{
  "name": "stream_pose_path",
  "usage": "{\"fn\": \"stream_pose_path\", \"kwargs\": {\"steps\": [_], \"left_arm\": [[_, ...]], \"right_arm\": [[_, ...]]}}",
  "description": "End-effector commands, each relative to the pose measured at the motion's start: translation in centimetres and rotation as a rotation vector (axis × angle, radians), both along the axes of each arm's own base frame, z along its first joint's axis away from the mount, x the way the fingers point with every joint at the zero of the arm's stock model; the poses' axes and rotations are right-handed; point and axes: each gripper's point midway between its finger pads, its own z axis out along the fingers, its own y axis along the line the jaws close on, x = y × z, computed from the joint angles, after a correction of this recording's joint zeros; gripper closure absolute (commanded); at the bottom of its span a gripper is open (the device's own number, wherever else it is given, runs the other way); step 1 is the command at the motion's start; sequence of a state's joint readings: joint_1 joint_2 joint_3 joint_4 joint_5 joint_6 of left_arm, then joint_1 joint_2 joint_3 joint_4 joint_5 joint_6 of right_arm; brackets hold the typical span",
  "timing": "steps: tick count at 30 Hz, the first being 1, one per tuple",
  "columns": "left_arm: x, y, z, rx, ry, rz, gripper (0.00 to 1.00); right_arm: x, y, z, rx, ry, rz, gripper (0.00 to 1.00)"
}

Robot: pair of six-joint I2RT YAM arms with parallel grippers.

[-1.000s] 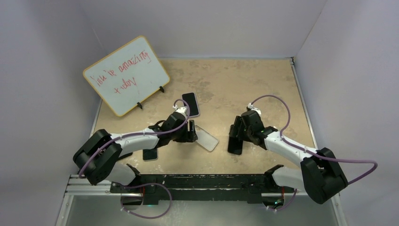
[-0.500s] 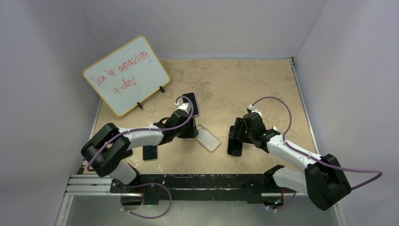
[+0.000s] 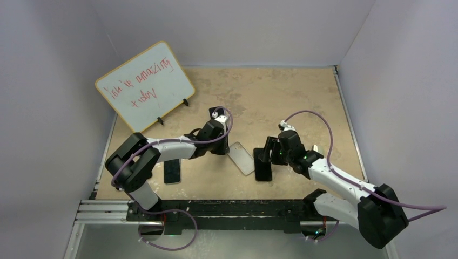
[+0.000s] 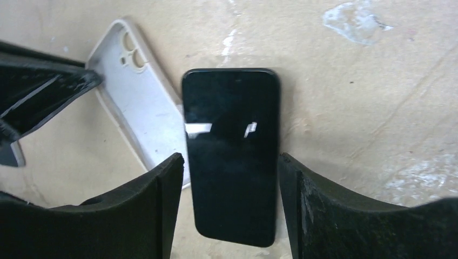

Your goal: Put the phone into the phone case

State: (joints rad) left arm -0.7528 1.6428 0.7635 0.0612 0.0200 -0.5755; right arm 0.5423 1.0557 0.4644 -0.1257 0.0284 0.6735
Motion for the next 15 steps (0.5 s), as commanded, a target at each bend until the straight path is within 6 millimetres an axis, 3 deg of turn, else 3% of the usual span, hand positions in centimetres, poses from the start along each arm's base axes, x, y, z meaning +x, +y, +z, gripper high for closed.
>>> {"fn": "stream_pose_path", "kwargs": {"steps": [1,7,15], "left_arm": [[0.9,-1.3,0.3,0.027,-0.035,-0.104,0.82],[1.0,-2.1,0.8,0.001,-0.056,-0.148,0.83],[1.0,-3.7,1.6,-0.059,-0.085,-0.229,0.83]], "right_arm": [[0.3,1.7,2.1,0.056,-0.068,0.057,0.62],[0.7,2.6,3.0,0.067,-0.08,0.088,0.6],[-0.1,0.5,1.0,-0.059,-0.025,0.057,0.19]]}}
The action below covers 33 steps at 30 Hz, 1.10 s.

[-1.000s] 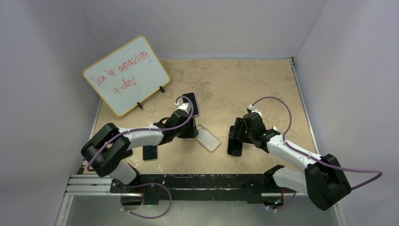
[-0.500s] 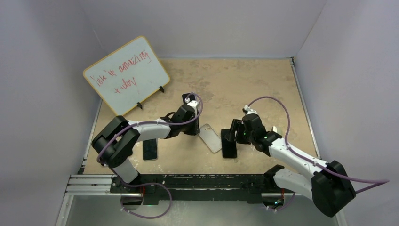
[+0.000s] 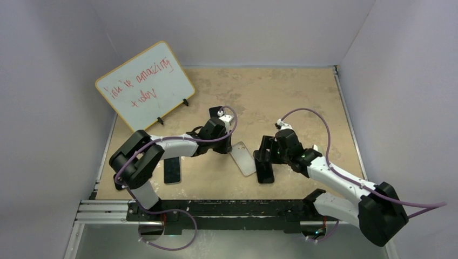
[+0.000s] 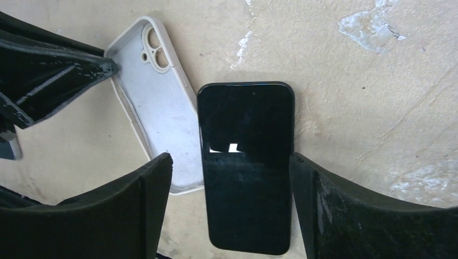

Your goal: Put the phone into the phone case

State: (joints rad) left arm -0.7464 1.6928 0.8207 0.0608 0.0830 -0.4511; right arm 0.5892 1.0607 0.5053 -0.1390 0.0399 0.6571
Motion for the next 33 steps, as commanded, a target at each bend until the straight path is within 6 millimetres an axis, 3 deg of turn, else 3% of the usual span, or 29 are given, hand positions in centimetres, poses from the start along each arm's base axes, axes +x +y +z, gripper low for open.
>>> {"fn": "stream_pose_path", "kwargs": {"steps": [1,7,12,16,26,33], "left_arm": [[0.4,-2.7,1.6,-0.082,-0.047,-0.107,0.83],[1.2,-3.3,1.6,-0.077,-0.05,-0.113,0.83],[1.6,-3.6,1.9,-0.082,-0.053,-0.107,0.82],[1.9,-4.0,2.1,-0.084,-0.056,-0.116,0.83],[2.0,-4.5,2.4,-0.097,-0.051,-0.125,0.83],[1.8,-4.5,2.1,-0.101,-0.042,-0.129,0.83]], "right_arm": [[-0.4,-0.9,-0.4,-0.063,0.011,0.008,0.16],[-1.3,-1.2,-2.1,-0.12,0.069,0.029,0.02],[-2.3,-0.8,-3.6,-0.175,0.117,0.08,0.01],[-2.8,-0.3,-4.3,-0.2,0.134,0.118,0.07],[-2.7,-1.3,-5.3,-0.318,0.142,0.078,0.29],[-2.9,0.0,-4.9,-0.301,0.123,0.099,0.39]]}}
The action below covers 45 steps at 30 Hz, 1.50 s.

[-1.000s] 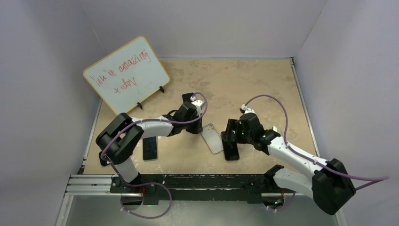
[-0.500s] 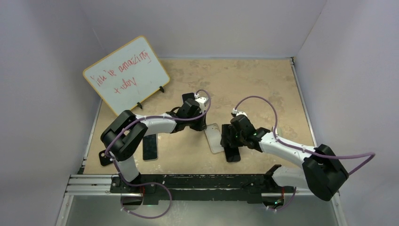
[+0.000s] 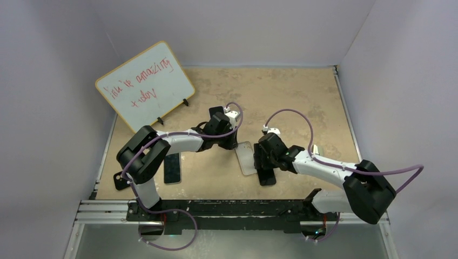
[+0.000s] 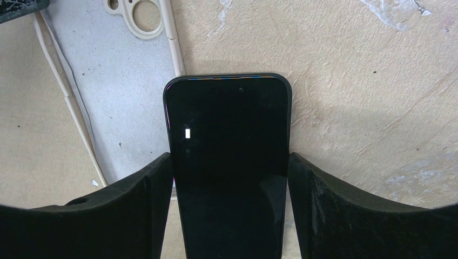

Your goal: Put the phone into the phone case

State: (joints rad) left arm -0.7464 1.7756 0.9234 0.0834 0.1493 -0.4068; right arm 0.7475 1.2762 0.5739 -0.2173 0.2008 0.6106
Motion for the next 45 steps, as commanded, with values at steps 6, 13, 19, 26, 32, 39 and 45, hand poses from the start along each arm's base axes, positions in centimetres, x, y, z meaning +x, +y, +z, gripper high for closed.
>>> {"fn": "stream_pose_path", "kwargs": {"steps": [6,13,19,26,32,39,45], "left_arm": [[-0.6,-1.9,1.3,-0.09,0.0,-0.063,0.83],[-1.6,-2.0,0.9,-0.119,0.03,-0.079,0.83],[-2.0,-2.1,0.8,-0.135,0.047,-0.086,0.83],[-2.6,-2.6,0.6,-0.176,0.095,-0.073,0.83],[-2.8,-2.8,0.1,-0.191,0.14,-0.048,0.83],[-2.7,-2.6,-0.4,-0.175,0.16,-0.019,0.84],[-2.5,-2.2,-0.8,-0.161,0.17,0.013,0.86]], "right_arm": [[0.7,1.1,1.9,0.029,-0.069,-0.031,0.5],[2.6,2.3,4.5,0.118,-0.222,-0.007,0.56],[3.8,2.8,4.9,0.139,-0.277,-0.018,0.58],[4.6,4.3,6.0,0.223,-0.297,-0.046,0.59],[5.0,5.1,6.9,0.264,-0.287,-0.076,0.6],[4.6,6.1,6.5,0.313,-0.222,-0.103,0.6],[4.3,6.7,6.2,0.368,-0.196,-0.132,0.61]]}}
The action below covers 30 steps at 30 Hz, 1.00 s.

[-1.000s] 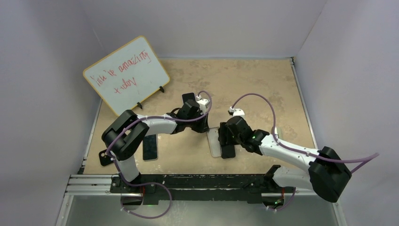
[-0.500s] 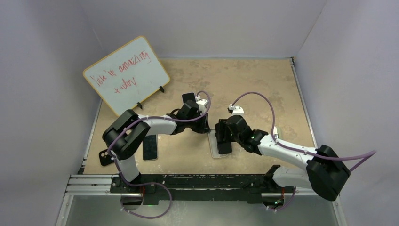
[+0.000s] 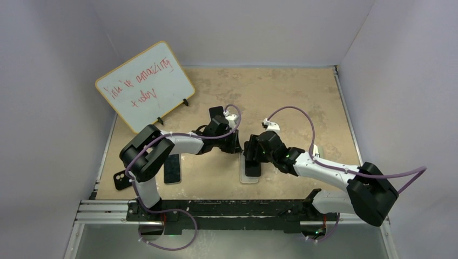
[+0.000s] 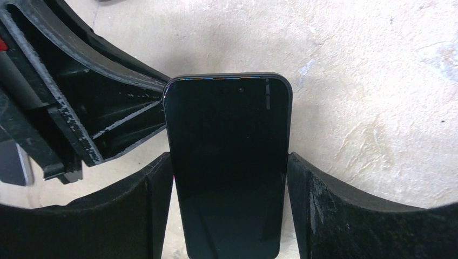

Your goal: Put the phone into the phone case

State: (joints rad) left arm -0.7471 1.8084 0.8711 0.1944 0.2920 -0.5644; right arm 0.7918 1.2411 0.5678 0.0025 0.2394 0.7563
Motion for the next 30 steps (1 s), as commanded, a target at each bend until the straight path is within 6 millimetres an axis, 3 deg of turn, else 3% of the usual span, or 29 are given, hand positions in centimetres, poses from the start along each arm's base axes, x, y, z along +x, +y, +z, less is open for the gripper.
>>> {"fn": "stream_pose_path", "kwargs": {"steps": [1,11,21,26,30], "left_arm": [[-0.1,-0.3,-0.1,-0.013,0.027,0.019,0.87],[0.4,1.2,-1.0,0.034,0.091,0.129,1.0],[1.4,2.4,-0.8,0.053,0.107,0.214,1.0],[2.2,3.0,-0.5,0.074,0.093,0.267,1.0],[3.0,2.9,0.1,0.037,0.105,0.298,1.0]], "right_arm": [[1.2,2.5,2.6,0.146,-0.033,-0.03,0.61],[1.5,2.9,3.7,0.16,-0.011,-0.058,0.62],[1.6,3.1,3.6,0.152,-0.001,-0.051,0.62],[2.1,3.6,4.6,0.159,-0.019,-0.047,0.62],[1.9,3.6,3.9,0.153,-0.009,-0.039,0.62]]}}
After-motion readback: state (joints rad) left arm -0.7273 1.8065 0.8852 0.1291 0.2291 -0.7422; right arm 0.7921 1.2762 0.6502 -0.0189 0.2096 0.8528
